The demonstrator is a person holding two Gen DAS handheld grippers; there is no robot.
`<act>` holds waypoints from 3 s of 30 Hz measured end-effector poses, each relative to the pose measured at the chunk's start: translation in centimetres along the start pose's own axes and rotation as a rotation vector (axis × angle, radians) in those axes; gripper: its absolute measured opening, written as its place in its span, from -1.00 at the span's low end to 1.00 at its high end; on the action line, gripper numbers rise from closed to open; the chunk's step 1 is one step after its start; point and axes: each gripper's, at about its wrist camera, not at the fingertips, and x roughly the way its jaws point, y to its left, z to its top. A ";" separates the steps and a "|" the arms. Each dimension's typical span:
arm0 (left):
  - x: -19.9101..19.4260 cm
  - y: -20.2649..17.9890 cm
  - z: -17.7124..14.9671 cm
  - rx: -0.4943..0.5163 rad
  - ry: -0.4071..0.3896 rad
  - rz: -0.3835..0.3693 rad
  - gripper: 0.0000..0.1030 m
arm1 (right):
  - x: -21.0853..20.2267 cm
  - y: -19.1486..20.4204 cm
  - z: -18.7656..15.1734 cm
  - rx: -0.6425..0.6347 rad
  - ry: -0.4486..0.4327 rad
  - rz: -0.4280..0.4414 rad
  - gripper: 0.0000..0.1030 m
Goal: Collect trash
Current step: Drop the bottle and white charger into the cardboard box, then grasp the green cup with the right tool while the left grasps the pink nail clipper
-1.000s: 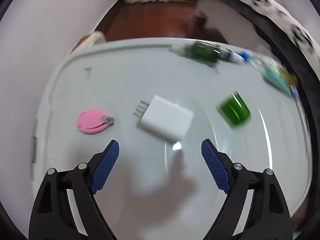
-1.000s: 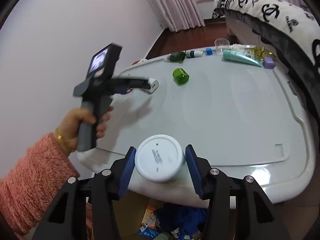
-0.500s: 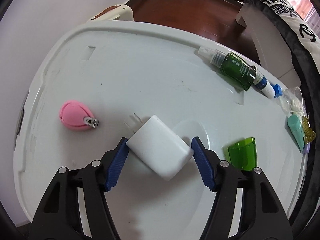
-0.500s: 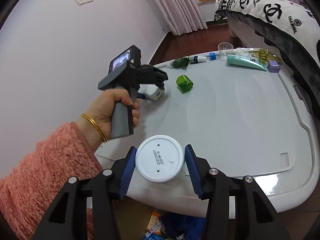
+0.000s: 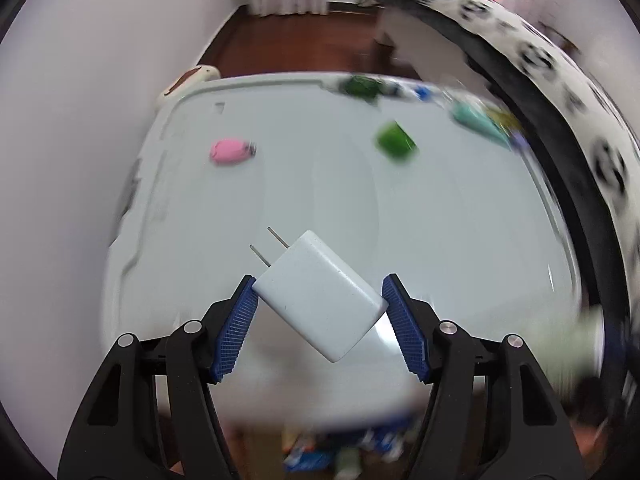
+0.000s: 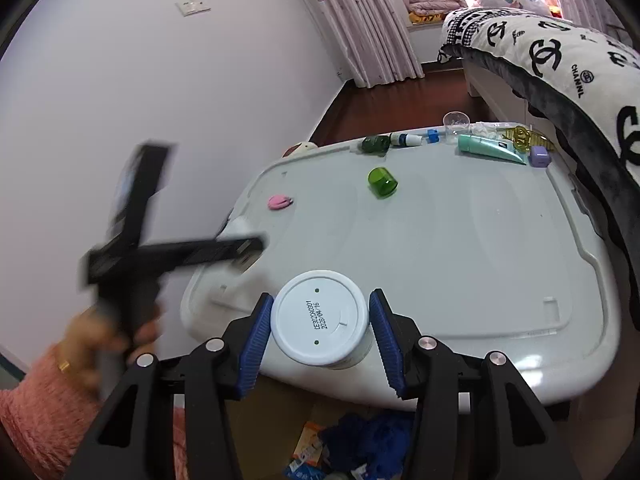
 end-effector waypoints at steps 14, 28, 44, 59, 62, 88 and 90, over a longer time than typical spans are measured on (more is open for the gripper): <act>8.5 -3.0 -20.5 0.116 0.430 -0.082 0.26 | 2.8 -2.0 -13.6 0.161 0.327 -0.153 0.23; 5.8 -1.2 -17.7 0.029 0.278 -0.032 0.51 | 3.3 -2.7 -15.0 0.091 0.322 -0.375 0.51; 1.5 6.6 -2.4 -0.202 -0.158 0.086 0.74 | 11.9 0.0 5.3 -0.119 0.057 -0.350 0.71; 3.4 8.5 -2.5 -0.276 -0.078 0.052 0.74 | 27.3 -4.1 14.4 -0.028 0.174 -0.450 -0.20; 3.6 8.0 -2.5 -0.253 -0.076 0.064 0.74 | 24.0 -4.0 13.6 0.016 0.147 -0.393 -0.23; 15.6 9.6 14.8 0.340 0.007 0.047 0.73 | 6.5 -3.3 -0.5 0.096 0.097 -0.049 -0.27; 16.0 10.0 14.9 0.378 0.023 0.020 0.70 | 6.5 -3.3 -0.4 0.098 0.099 -0.042 -0.27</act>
